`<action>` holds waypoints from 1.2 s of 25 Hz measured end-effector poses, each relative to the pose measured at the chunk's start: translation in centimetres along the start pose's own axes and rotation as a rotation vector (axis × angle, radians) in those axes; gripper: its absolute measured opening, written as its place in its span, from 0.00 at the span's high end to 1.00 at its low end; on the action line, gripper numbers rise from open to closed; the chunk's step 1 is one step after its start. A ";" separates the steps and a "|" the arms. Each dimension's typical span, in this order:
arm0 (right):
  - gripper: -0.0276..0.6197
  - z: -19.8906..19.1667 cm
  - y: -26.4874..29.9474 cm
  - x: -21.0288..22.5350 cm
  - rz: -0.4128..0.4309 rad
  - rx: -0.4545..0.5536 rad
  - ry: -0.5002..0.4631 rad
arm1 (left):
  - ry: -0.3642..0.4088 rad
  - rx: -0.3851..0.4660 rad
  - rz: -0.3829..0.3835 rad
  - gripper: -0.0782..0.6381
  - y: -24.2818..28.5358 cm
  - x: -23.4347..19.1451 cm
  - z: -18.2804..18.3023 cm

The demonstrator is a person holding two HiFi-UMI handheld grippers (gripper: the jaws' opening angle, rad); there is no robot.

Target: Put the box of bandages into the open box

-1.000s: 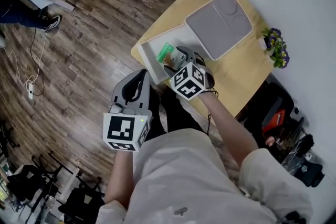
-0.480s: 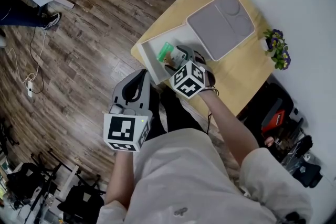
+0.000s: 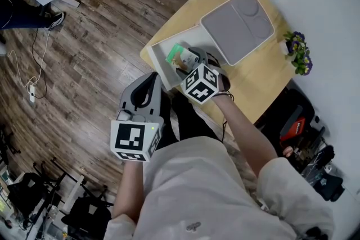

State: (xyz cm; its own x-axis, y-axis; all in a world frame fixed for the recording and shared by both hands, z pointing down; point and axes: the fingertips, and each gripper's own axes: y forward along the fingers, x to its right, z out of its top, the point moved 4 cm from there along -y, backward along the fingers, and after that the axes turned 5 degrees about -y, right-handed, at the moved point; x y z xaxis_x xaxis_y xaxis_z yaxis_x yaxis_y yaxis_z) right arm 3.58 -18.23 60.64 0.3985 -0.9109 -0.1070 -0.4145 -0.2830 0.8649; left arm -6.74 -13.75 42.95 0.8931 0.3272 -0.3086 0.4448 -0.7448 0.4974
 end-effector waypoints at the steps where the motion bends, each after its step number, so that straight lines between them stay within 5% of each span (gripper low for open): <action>1: 0.41 0.0 0.1 0.1 -0.001 -0.001 -0.001 | 0.001 0.001 0.000 0.88 0.0 0.0 0.1; 30: 0.44 0.0 0.5 0.5 -0.007 -0.001 -0.010 | -0.011 -0.013 0.026 0.88 -0.4 -0.2 -0.5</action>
State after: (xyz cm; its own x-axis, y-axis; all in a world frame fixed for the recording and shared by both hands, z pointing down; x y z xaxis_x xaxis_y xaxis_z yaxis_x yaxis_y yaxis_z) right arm 3.62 -18.80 61.01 0.3932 -0.9118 -0.1185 -0.4110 -0.2896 0.8644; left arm -7.11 -13.21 43.24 0.9036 0.3017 -0.3041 0.4224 -0.7455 0.5156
